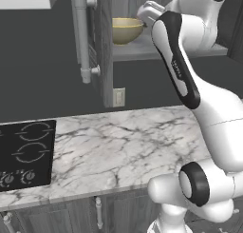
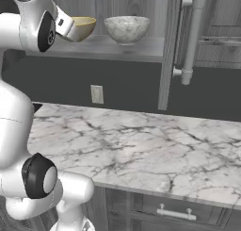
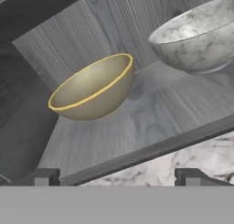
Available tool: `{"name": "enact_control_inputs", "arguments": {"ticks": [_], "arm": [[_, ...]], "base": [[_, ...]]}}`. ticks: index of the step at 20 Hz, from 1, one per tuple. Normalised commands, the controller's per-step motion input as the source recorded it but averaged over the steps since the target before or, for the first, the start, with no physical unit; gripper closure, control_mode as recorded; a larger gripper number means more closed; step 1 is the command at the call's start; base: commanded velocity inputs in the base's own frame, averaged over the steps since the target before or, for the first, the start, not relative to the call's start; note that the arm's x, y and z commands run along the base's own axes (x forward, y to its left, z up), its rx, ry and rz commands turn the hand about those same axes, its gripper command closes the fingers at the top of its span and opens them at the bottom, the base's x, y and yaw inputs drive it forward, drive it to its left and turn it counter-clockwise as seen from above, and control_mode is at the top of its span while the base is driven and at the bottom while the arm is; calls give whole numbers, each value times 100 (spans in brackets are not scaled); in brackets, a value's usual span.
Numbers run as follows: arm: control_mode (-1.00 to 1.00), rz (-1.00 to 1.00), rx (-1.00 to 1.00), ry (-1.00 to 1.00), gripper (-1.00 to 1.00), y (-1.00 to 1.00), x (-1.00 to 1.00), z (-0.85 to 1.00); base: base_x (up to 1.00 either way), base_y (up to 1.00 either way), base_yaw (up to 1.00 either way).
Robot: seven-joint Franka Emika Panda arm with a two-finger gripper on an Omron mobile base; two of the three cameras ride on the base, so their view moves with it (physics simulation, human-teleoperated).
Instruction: Pick up the bowls from the cabinet and place each bowl in front of a stool on the dining counter.
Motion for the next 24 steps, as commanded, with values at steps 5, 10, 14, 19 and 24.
{"name": "enact_control_inputs", "arguments": {"ticks": [5, 10, 14, 19, 24], "arm": [[-100, 0, 0, 3, -100, 11, 39, 6], [-100, 0, 0, 0, -100, 4, 30, 0], [-100, -1, -1, 0, -100, 3, 27, -6], [-100, 0, -1, 2, -100, 16, 34, -15], [-100, 0, 0, 4, -100, 18, 36, -6]], "base": [[0, 0, 0], [0, 0, 0], [0, 0, 0], [0, 0, 0], [0, 0, 0]]}}
